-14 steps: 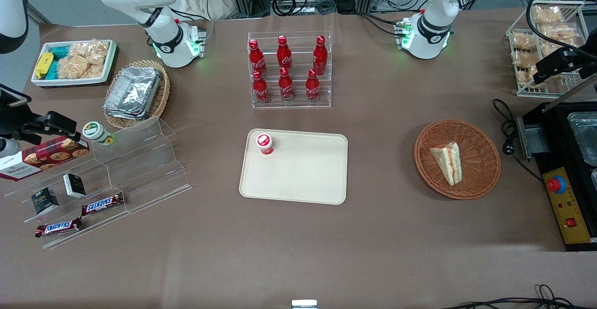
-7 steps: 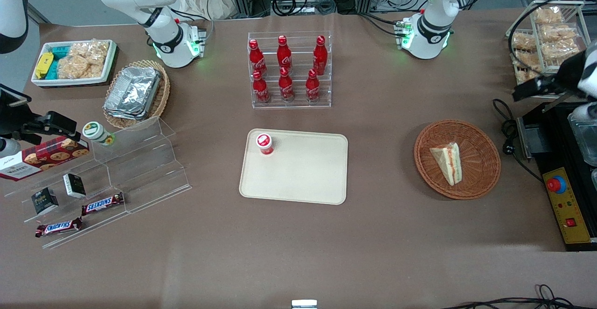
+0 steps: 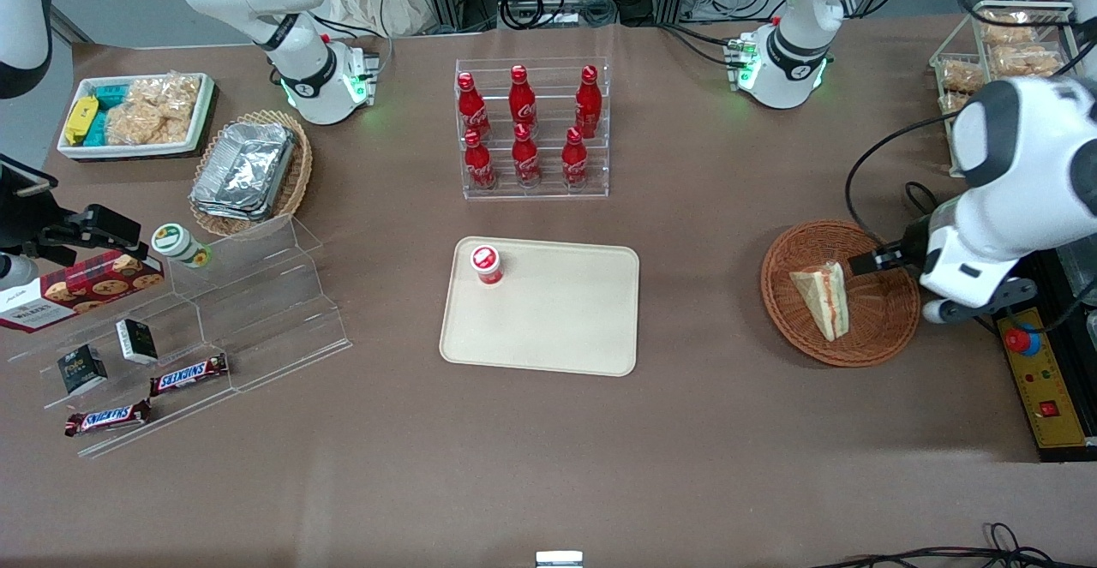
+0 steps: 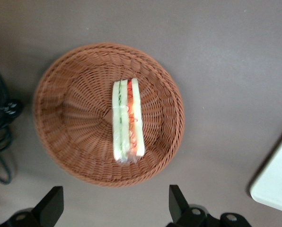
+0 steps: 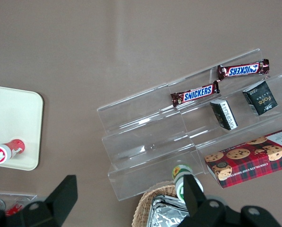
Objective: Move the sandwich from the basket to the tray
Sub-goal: 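Lower the left gripper and close it on the sandwich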
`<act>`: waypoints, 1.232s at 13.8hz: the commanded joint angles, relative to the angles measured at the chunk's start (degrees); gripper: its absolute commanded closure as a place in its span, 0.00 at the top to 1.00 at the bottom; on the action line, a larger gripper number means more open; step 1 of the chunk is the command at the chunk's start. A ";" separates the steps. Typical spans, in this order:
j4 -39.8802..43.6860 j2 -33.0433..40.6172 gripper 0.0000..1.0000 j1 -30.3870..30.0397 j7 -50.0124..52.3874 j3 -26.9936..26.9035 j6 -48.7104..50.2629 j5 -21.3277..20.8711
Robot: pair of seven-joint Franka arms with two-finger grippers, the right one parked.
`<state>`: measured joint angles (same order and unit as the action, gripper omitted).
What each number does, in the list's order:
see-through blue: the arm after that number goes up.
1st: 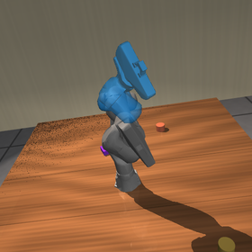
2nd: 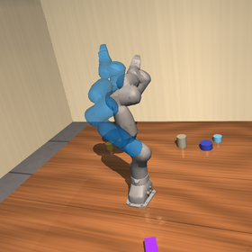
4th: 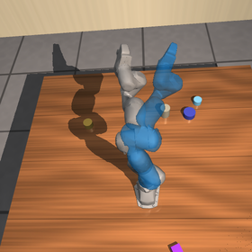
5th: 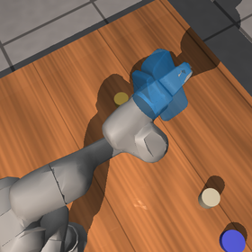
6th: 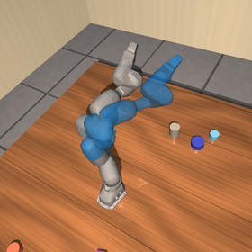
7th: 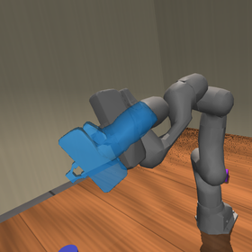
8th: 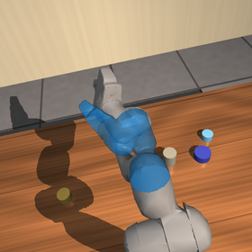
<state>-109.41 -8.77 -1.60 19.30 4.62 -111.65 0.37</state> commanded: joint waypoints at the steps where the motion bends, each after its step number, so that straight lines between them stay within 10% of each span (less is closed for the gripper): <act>1: -6.93 -1.24 1.00 0.02 1.18 0.03 -8.64 -0.63; 9: -16.10 -8.80 1.00 -0.07 1.27 -0.05 -28.18 -2.57; 13: -16.01 -9.33 0.52 -0.16 1.71 -0.14 -28.36 -2.57; 17: -14.87 -8.72 0.31 -0.16 2.14 -0.14 -27.67 -2.57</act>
<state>-124.93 -18.52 -1.69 19.69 4.40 -139.50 -0.96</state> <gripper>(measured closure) 0.564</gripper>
